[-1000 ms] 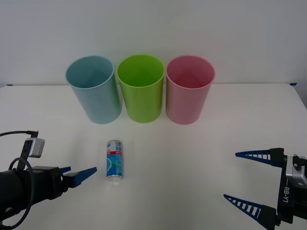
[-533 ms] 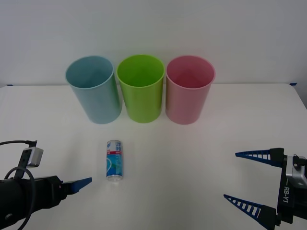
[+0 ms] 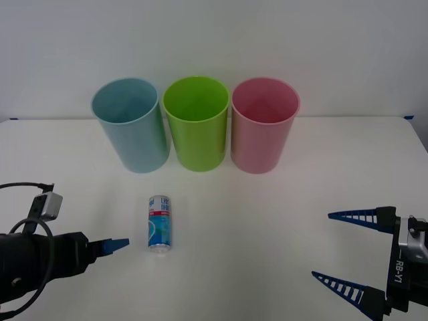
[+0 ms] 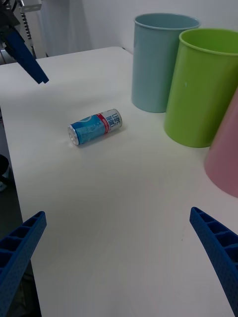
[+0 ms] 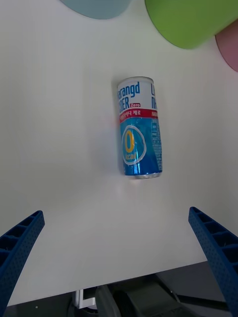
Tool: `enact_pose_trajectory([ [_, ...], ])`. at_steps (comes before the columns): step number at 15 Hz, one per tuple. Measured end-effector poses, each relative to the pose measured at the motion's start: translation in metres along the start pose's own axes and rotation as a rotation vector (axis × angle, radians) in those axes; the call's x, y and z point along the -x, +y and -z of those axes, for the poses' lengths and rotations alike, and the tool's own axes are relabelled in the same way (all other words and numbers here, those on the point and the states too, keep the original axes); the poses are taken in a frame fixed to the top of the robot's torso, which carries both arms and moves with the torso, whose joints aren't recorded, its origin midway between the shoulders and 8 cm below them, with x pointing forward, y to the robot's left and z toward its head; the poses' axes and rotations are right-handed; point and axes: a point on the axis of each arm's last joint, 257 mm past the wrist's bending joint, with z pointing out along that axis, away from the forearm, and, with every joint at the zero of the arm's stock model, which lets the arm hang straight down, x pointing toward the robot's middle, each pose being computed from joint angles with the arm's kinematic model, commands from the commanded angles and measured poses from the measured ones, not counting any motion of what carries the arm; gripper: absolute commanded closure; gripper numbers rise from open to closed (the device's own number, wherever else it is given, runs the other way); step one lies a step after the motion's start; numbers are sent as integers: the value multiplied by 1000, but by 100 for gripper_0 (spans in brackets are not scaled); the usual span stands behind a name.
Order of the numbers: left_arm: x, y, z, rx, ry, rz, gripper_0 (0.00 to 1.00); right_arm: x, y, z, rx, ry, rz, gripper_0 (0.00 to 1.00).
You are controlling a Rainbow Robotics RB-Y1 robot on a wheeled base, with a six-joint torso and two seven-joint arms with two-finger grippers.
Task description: Put cans in the blue bin and PET bottles in the pink bin and trash in the green bin.
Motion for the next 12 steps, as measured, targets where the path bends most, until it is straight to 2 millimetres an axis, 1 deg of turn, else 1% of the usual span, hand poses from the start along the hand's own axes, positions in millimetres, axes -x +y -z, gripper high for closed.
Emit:
enact_pose_trajectory([
  [2,9,-6,-10,6,31,-38,0,0,0,0,0,0,0,0],
  [5,24,-7,-26,39,84,-45,0,0,0,0,0,0,0,0],
  [7,36,-17,-39,43,99,-11,0,0,0,0,0,0,0,0],
  [8,41,-18,-46,48,105,-13,0,0,0,0,0,0,0,0],
  [12,50,-17,-70,77,141,-39,0,0,0,0,0,0,0,0],
])
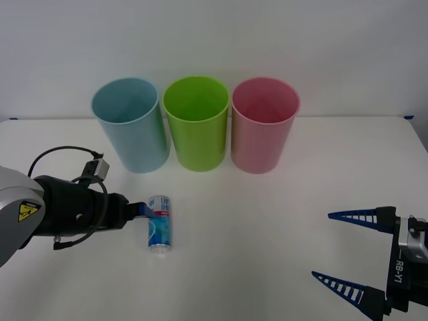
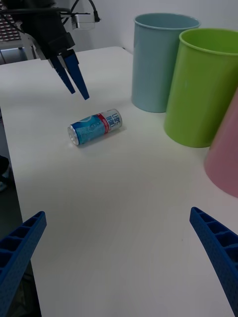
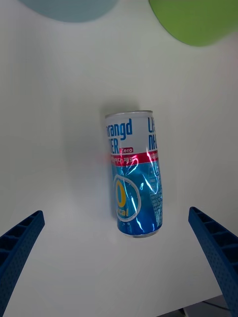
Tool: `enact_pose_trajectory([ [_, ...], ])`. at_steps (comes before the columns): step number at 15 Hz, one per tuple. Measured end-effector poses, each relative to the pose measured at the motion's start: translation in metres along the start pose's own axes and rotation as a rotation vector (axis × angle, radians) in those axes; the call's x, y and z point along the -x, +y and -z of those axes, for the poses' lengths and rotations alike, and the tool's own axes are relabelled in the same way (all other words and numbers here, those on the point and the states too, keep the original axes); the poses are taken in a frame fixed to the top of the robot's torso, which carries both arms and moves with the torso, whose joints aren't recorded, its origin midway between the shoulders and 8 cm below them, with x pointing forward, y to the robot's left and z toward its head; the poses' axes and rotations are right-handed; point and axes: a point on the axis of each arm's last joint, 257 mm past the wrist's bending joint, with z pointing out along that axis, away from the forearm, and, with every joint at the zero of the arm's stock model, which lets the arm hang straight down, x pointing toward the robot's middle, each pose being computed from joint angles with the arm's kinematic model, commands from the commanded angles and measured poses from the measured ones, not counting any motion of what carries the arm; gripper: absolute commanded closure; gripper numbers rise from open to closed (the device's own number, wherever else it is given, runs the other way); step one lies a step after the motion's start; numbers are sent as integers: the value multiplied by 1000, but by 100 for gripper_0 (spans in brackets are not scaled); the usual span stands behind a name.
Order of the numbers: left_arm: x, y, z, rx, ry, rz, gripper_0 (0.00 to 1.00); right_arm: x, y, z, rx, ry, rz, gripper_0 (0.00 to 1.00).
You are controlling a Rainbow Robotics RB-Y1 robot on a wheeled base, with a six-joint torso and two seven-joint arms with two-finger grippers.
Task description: Put cans in the blue bin and PET bottles in the pink bin and trash in the green bin.
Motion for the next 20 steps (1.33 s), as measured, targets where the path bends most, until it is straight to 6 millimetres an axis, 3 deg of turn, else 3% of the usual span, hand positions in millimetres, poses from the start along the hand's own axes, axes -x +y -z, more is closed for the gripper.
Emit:
enact_pose_trajectory([
  [4,0,-10,-12,11,24,-51,0,0,0,0,0,0,0,0],
  [14,-7,-13,-14,9,35,-60,0,0,0,0,0,0,0,0],
  [17,-15,-19,-20,-3,51,-63,0,0,0,0,0,0,0,0],
  [20,-8,-28,-33,-8,29,-40,0,0,0,0,0,0,0,0],
])
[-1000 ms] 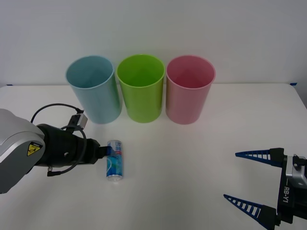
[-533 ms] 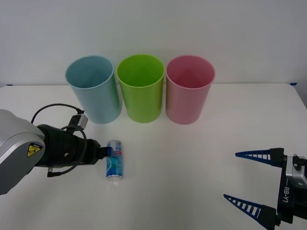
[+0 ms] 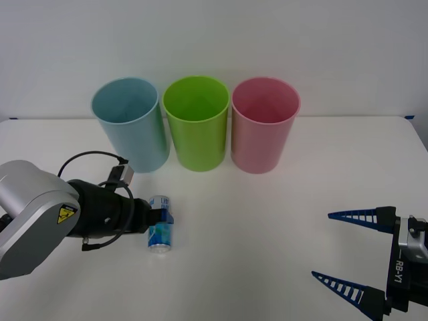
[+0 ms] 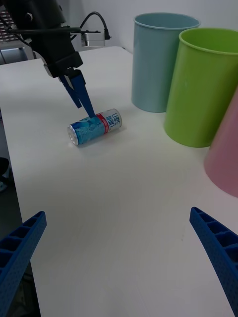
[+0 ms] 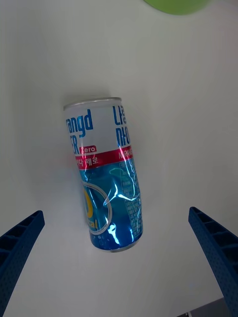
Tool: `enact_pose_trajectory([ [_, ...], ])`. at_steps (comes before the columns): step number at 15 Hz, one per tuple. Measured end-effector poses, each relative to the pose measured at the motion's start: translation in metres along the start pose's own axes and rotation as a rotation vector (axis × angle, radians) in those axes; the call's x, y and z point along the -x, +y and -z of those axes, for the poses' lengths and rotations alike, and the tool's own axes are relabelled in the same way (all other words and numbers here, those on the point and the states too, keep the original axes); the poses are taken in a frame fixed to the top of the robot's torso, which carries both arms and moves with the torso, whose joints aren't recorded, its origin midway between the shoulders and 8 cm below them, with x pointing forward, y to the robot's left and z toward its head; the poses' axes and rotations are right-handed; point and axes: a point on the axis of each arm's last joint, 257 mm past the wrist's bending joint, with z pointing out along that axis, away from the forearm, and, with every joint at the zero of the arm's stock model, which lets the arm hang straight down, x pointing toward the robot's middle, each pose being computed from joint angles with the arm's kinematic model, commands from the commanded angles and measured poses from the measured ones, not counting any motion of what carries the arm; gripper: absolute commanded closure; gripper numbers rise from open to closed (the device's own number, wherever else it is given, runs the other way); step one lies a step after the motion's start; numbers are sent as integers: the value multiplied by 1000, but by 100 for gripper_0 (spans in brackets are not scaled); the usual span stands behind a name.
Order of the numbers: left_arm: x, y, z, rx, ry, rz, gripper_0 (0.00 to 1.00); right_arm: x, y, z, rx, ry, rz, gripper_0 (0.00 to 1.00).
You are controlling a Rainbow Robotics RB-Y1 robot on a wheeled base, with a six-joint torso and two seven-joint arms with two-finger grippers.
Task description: Put cans in the blue bin and PET bottles in the pink bin and trash in the green bin.
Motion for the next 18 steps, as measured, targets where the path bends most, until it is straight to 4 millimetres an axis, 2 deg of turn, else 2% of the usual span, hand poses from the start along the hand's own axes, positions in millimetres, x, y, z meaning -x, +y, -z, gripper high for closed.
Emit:
enact_pose_trajectory([
  [3,11,2,-15,25,-18,27,0,0,0,0,0,0,0,0],
  [8,11,6,-30,49,-21,55,0,0,0,0,0,0,0,0],
  [13,15,0,-50,74,-29,75,0,0,0,0,0,0,0,0],
  [18,13,2,-57,102,-24,50,0,0,0,0,0,0,0,0],
])
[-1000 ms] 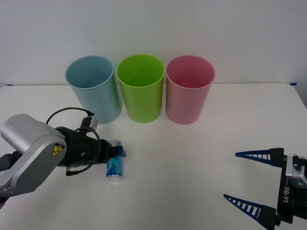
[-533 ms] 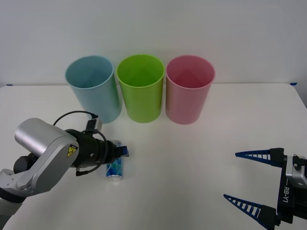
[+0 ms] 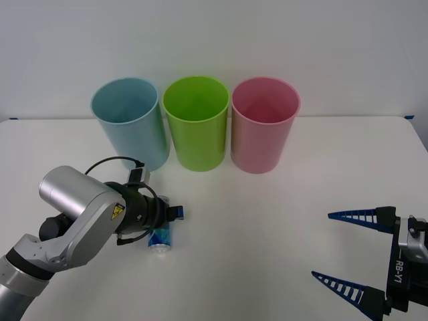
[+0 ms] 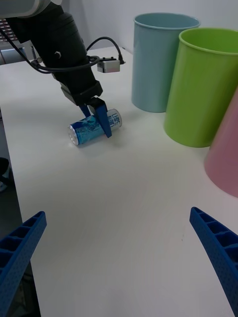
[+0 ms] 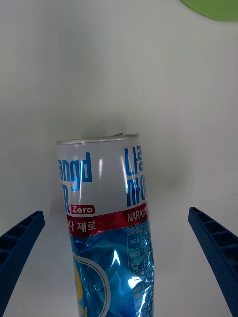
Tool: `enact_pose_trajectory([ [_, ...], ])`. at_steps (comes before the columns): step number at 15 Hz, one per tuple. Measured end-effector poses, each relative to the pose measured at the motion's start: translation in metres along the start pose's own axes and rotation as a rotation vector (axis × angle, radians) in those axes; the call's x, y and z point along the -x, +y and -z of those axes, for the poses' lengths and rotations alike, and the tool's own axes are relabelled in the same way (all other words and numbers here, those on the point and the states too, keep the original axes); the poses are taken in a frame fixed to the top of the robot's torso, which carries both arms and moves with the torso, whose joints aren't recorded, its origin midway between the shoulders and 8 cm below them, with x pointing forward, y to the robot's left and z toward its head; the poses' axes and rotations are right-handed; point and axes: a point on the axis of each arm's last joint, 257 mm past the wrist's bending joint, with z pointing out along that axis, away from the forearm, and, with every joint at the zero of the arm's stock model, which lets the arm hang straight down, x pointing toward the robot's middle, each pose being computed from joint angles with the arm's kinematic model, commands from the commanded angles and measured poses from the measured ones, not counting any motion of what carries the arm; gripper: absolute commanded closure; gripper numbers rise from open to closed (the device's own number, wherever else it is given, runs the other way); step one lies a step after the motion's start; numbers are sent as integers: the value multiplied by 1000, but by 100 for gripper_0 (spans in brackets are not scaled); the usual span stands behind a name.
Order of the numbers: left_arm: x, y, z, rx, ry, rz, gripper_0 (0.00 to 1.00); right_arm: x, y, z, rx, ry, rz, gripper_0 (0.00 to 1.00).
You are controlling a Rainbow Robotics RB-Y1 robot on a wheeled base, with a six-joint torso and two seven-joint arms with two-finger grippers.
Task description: Put cans in the blue bin and PET bottles in the pink bin and trash in the green bin.
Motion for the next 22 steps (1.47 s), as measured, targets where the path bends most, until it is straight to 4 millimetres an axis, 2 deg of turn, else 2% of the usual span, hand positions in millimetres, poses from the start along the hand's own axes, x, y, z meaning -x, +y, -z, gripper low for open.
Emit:
enact_pose_trajectory([
  [15,-4,5,-15,23,3,-2,2,0,0,0,0,0,0,0],
  [16,-4,5,-15,22,3,-3,17,0,0,0,0,0,0,0],
  [18,-4,5,-15,22,3,-4,73,0,0,0,0,0,0,0],
  [19,-3,4,-15,22,0,-6,93,0,0,0,0,0,0,0],
  [20,-2,4,-15,22,-2,-6,100,0,0,0,0,0,0,0],
  [22,0,4,-15,21,-9,-14,100,0,0,0,0,0,0,0],
])
